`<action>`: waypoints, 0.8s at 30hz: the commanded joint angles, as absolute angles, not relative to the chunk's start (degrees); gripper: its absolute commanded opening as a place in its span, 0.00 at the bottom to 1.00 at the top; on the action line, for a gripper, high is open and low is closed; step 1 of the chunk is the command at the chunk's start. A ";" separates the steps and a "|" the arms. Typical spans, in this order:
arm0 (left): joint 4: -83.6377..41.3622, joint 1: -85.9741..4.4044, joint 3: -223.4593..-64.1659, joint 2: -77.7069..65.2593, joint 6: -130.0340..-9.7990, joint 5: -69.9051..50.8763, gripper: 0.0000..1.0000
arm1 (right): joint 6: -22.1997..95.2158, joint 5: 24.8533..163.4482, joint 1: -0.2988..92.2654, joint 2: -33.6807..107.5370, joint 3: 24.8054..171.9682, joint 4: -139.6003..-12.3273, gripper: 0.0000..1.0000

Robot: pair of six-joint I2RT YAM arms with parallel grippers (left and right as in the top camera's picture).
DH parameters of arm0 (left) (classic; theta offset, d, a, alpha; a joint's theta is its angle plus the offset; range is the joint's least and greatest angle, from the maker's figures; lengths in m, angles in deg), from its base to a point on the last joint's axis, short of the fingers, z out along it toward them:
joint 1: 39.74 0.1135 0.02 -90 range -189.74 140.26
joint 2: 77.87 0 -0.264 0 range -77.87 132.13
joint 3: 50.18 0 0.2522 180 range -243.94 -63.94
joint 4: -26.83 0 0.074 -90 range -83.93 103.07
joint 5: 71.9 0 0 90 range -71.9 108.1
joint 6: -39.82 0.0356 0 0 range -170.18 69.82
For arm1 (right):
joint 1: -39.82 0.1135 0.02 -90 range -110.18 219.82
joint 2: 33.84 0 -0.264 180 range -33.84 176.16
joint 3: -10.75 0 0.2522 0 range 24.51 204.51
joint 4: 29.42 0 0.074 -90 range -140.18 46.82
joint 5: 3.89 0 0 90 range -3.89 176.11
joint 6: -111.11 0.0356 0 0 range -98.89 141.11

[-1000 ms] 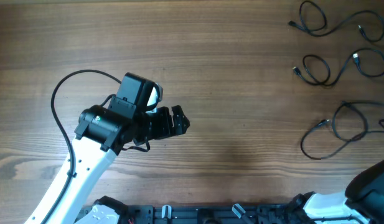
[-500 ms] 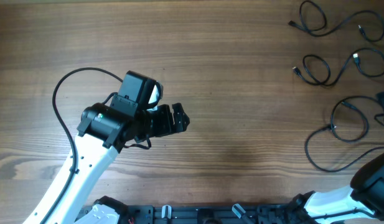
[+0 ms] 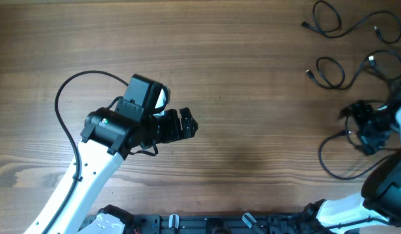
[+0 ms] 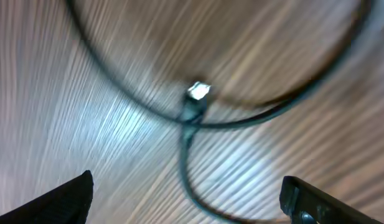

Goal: Untangle cables
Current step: 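Lay the cable down at the right edge and open the right gripper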

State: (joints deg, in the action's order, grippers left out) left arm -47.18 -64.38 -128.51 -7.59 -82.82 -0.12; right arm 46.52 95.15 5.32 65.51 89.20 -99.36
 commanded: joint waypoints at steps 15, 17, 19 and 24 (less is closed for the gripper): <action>-47.81 -64.60 -129.52 -7.33 -81.93 1.33 1.00 | 54.32 87.10 18.02 65.05 75.01 -83.23 0.38; -47.66 -64.60 -129.52 -7.33 -81.93 1.33 1.00 | 54.30 83.98 18.02 65.05 75.01 -82.99 0.15; -47.27 -64.60 -129.52 -7.33 -81.95 1.30 1.00 | 54.34 84.06 18.02 65.05 75.01 -82.44 0.04; -47.18 -64.60 -129.52 -7.33 -81.95 1.30 1.00 | 54.34 84.74 18.02 65.05 75.03 -79.10 0.04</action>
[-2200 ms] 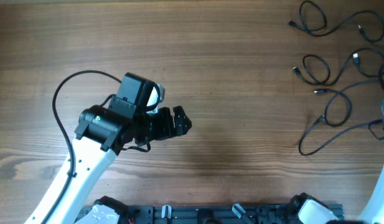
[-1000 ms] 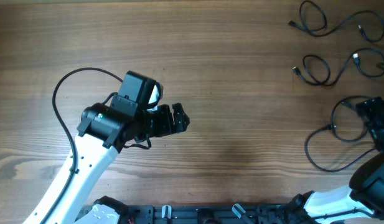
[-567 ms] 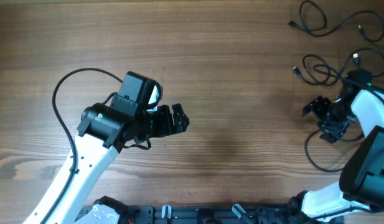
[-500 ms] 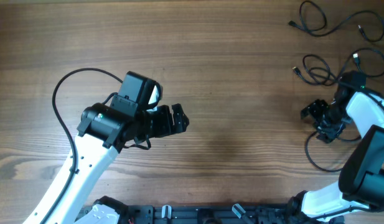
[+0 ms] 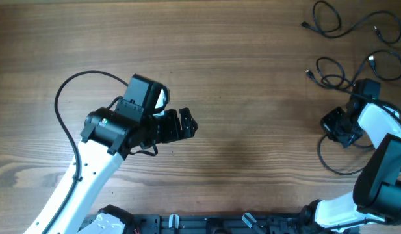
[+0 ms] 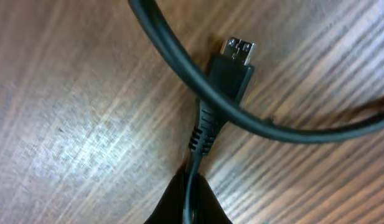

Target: Untangle cables

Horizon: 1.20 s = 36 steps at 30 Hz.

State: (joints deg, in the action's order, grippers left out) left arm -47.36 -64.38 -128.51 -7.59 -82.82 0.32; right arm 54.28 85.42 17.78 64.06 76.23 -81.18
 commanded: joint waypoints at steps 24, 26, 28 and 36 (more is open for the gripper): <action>-45.89 -64.60 -129.52 -7.24 -81.93 1.74 1.00 | 40.14 105.57 19.94 55.95 100.56 -104.00 1.00; -45.65 -64.60 -129.52 -7.24 -81.97 1.70 1.00 | 36.18 105.72 24.84 49.86 100.56 -108.00 1.00; -45.67 -64.60 -129.52 -7.24 -81.95 1.70 1.00 | 36.31 105.75 29.06 45.40 100.52 -110.68 1.00; -45.67 -64.60 -129.52 -7.24 -81.95 1.70 1.00 | 47.24 105.51 49.01 36.55 96.04 -116.41 1.00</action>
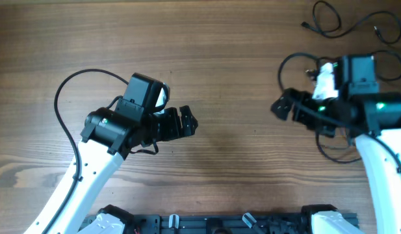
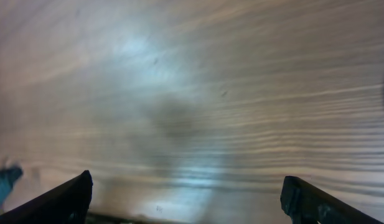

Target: Untangle cables

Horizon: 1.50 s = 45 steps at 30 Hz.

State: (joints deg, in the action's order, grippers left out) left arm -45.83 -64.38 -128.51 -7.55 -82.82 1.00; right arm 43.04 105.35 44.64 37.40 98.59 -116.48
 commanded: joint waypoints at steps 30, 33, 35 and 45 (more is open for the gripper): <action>-45.67 -64.60 -129.52 -7.24 -81.95 1.70 1.00 | 43.96 99.52 54.43 33.53 90.11 -104.85 1.00; -45.67 -64.60 -129.52 -7.24 -81.95 1.70 1.00 | 43.50 99.52 54.41 28.55 83.27 -94.97 1.00; -45.67 -64.60 -129.52 -7.24 -81.95 1.70 1.00 | 40.57 100.57 54.30 24.85 78.55 -87.84 1.00; -45.67 -64.60 -129.52 -7.24 -81.95 1.70 1.00 | 34.54 103.82 48.49 -1.81 53.88 -58.34 1.00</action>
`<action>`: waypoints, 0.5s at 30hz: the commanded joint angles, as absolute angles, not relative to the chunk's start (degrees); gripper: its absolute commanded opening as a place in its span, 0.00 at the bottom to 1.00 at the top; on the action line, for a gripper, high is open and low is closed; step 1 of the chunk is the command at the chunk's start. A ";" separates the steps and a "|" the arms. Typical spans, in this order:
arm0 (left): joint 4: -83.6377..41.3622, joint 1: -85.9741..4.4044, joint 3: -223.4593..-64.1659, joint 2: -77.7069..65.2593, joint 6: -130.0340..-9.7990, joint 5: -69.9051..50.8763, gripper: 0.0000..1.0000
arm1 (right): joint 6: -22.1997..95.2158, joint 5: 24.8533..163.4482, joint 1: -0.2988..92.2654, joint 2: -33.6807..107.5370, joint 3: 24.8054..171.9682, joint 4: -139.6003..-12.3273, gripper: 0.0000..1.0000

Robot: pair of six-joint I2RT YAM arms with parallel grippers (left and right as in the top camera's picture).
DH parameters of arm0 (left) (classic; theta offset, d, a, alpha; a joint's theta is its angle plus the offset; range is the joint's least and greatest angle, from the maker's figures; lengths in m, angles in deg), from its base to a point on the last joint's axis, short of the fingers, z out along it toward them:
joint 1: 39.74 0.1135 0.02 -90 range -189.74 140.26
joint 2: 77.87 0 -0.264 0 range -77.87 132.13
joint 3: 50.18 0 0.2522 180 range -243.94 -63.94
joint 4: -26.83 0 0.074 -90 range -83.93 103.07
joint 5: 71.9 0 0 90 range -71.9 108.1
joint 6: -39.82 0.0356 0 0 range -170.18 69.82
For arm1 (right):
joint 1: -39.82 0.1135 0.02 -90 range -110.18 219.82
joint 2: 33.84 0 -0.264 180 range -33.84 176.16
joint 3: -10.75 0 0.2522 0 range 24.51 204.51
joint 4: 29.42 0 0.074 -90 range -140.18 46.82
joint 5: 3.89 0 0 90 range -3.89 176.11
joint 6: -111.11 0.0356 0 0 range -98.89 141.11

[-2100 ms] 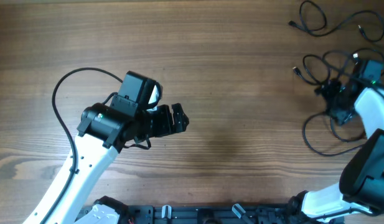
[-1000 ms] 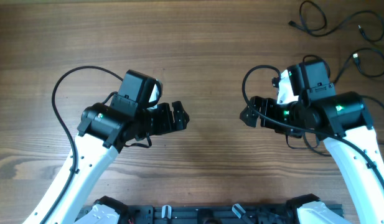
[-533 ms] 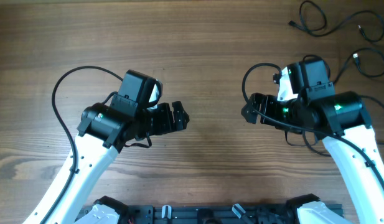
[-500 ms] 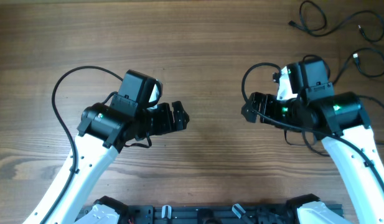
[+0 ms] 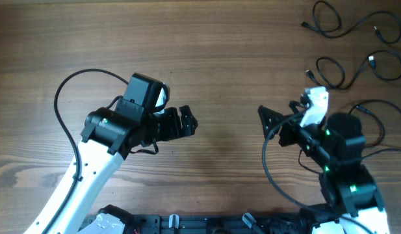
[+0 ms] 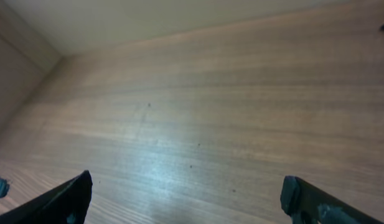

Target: Untangle cables

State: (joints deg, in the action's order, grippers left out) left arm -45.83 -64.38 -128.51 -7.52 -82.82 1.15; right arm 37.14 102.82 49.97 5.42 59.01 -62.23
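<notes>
Three thin black cables lie at the right of the table in the overhead view: one at the far right corner [image 5: 336,23], a second looped below it [image 5: 335,73], and a third [image 5: 377,120] partly hidden behind my right arm. My right gripper [image 5: 266,119] points left over bare wood, well left of all three. In the right wrist view its gripper [image 6: 188,202] is wide open, the fingertips [image 6: 73,198] at the frame's corners with nothing between them. My left gripper [image 5: 187,122] hangs over the table's middle left, far from the cables and holding nothing visible.
A dark lead [image 5: 268,162] loops from my right arm down toward the front edge, and a similar one [image 5: 60,97] arcs beside my left arm. A black rail [image 5: 206,224] runs along the front edge. A pale wall borders the far side [image 6: 179,18].
My right arm has pulled back toward the front right; its gripper sits slightly lower and further left, still open. The wrist camera now looks across the table rather than down. The left arm is unchanged.
My right gripper first hung open over a cable plug at the right edge. It was then shut on the cable just behind that plug. By 1.5 s ago it was open over bare wood further left, the cable released. It stays open now.
</notes>
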 commanded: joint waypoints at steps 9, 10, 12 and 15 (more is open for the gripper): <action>-45.67 -64.60 -129.52 -7.24 -81.95 1.70 1.00 | 29.40 98.88 48.22 -23.60 39.23 -49.35 1.00; -45.67 -64.60 -129.52 -7.24 -81.95 1.70 1.00 | 29.40 97.18 48.18 -25.77 38.01 -48.41 1.00; -45.67 -64.60 -129.52 -7.24 -81.95 1.70 1.00 | 29.40 94.82 48.16 -28.00 36.48 -46.77 0.99; -45.67 -64.60 -129.52 -7.24 -81.95 1.70 1.00 | 28.62 94.23 46.45 -29.64 34.93 -43.67 1.00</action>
State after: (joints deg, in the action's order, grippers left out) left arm -45.74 -64.38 -128.51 -7.52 -82.82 1.15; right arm 30.04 97.35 48.16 -27.84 36.50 -46.23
